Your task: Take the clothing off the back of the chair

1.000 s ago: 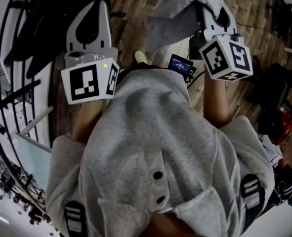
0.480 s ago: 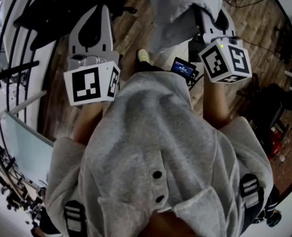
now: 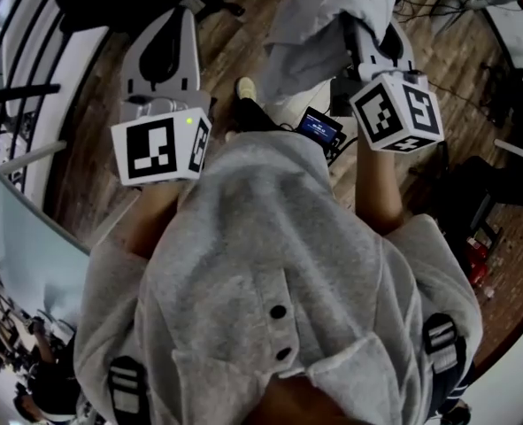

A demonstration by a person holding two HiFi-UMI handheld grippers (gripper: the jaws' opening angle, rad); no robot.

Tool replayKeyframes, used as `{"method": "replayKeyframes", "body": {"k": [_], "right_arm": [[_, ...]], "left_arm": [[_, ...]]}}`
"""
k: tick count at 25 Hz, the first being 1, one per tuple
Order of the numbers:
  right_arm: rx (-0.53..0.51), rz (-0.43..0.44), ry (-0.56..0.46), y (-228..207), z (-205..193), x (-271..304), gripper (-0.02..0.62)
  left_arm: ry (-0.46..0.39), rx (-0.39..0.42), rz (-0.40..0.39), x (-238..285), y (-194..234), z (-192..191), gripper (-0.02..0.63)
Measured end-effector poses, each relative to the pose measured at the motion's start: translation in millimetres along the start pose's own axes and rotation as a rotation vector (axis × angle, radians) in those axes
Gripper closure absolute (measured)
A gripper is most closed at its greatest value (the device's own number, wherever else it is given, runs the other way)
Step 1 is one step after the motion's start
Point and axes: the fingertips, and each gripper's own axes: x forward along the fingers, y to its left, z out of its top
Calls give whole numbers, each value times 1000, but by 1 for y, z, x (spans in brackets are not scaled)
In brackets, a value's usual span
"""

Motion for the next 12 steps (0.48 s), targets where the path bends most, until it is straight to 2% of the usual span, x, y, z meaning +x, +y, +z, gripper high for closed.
{"method": "replayKeyframes", "body": {"k": [7,12], "right_arm": [[-13,68,17,39,-10,-52,492],[-17,109,38,62,-15,-68,492]], "left_arm": [[2,-18,74,-76,-4,-8,595],[-1,-28,126,-112,1,-6,595]]}}
